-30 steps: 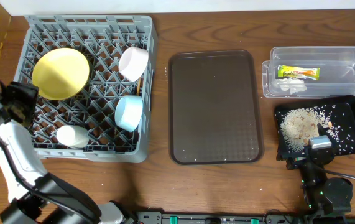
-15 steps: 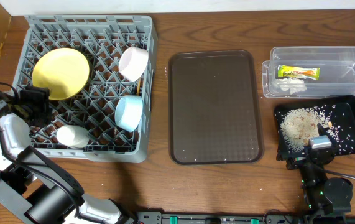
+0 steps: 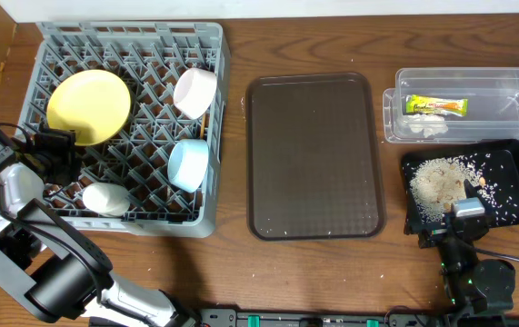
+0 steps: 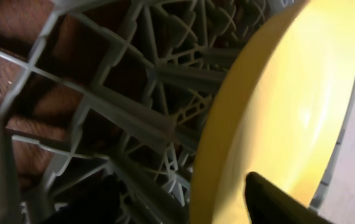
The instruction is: Sort waste into correct bins and load items into the dishwasher
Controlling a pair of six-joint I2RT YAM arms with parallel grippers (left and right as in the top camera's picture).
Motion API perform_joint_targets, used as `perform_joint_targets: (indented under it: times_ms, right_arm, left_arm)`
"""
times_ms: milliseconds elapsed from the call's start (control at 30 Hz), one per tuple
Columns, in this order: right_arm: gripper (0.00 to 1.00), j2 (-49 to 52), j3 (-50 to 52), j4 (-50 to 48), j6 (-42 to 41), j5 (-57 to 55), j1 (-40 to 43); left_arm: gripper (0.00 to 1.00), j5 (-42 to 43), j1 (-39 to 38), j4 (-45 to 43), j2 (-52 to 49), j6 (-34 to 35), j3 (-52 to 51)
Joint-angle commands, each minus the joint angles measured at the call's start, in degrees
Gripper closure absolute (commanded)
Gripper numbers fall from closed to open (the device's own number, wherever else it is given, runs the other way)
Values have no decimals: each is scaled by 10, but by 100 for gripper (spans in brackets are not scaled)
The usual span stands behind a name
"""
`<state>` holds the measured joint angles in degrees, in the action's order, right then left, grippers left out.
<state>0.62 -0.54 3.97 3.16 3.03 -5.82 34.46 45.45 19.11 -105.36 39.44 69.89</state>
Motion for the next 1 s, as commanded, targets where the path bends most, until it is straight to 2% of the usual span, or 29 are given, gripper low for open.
perform_joint_targets:
  times_ms: [0,100,367,500,733,833,967]
  right_arm:
    - [1,-3,2,0,-8,2,-5]
    - [1,-3,2,0,-8,2,-5]
    - [1,-3,2,0,-8,2,-5]
    - [1,-3,2,0,-8,2,-5]
    - [1,-3,2,0,-8,2,-5]
    - [1,-3,2,0,-8,2,-5]
    - [1,-3,2,0,-8,2,-5]
  left_arm:
    - [46,10,-3,-19,-29,2,-4]
    - [61,9,-2,-27,-29,2,-4]
    - [92,33,-2,-37,-29,-2,-4]
    - [92,57,-2,-40,-25,-7,-4]
    - [92,43,-3,-24,22,-80,-4]
    - [92,-24,-7,6,68,-117,-4]
    - [92,-183,-30,73,136,-179,-4]
